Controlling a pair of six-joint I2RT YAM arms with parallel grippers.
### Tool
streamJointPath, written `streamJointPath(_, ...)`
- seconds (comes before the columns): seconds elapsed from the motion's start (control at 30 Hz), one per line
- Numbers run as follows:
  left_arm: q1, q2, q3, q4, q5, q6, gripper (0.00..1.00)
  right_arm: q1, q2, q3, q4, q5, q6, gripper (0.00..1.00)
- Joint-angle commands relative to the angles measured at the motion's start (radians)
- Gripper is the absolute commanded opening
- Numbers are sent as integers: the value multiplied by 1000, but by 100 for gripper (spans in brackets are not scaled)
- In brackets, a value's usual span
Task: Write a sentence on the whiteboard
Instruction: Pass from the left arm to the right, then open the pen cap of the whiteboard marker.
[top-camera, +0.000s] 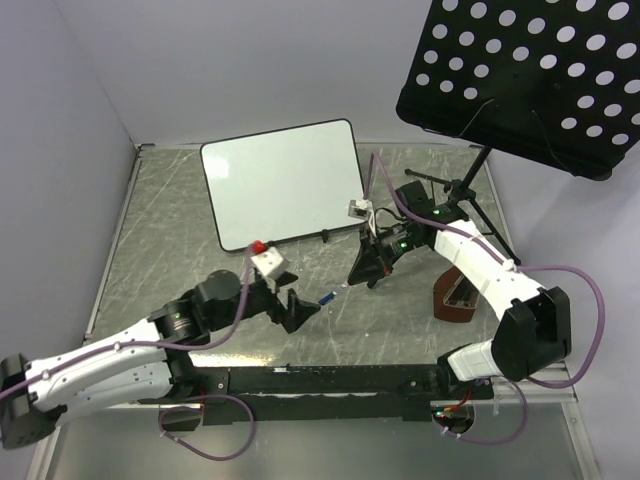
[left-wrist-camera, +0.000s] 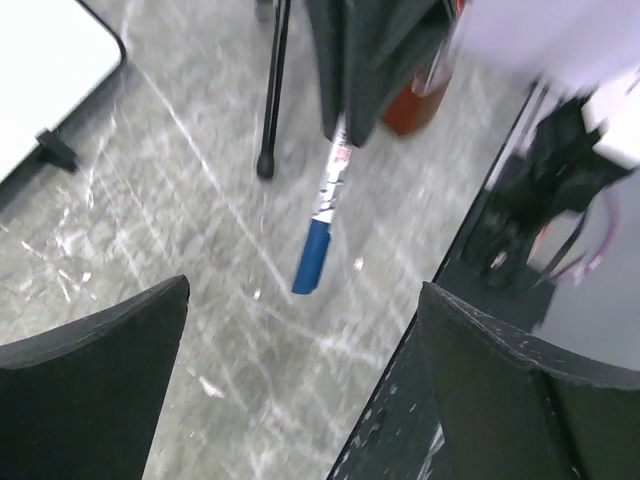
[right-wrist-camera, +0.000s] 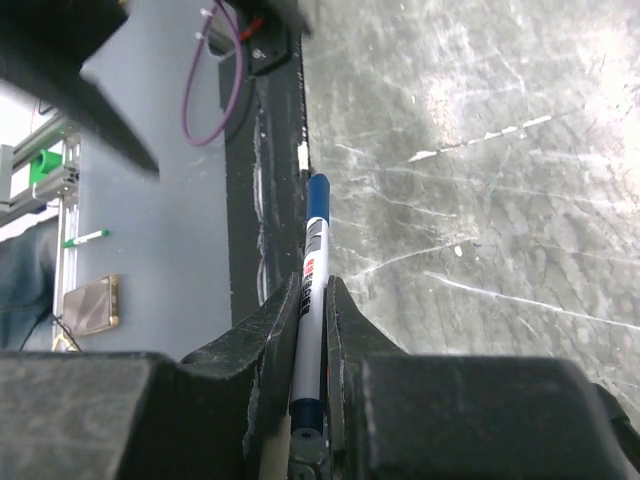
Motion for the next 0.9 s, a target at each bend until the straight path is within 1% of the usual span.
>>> streamJointPath(0.0, 44, -85, -59, 134, 113, -92, 99, -18, -45, 50, -84, -90, -90, 0)
streamJointPath(0.1, 60, -62, -52, 142, 147, -98, 99, -18, -53, 63, -112, -117, -114, 0)
streamJointPath(0.23, 67, -4, -52, 179, 246, -91, 91, -16, -63, 66, -132, -154, -145, 0)
streamJointPath(0.3, 72, 37, -45, 196, 280, -86, 89, -16, -62, 63, -143, -179, -171, 0)
streamJointPath(0.4, 80, 96, -18, 199, 320, -68, 82, -18, -48, 71, -179, -200, -208, 0)
streamJointPath(0.47, 83, 116, 4, 198, 343, -54, 73, -17, -43, 73, -196, -203, -220, 0)
streamJointPath(0.5, 83, 131, 8, 199, 355, -51, 66, -16, -43, 74, -198, -209, -223, 0)
streamJointPath(0.6, 89, 160, 27, 201, 397, -45, 58, -18, -42, 73, -201, -216, -228, 0)
streamJointPath(0.77, 92, 185, 34, 210, 452, -51, 56, -16, -37, 70, -198, -219, -229, 0)
streamJointPath(0.87, 93, 199, 36, 222, 470, -55, 53, -16, -37, 66, -193, -223, -229, 0)
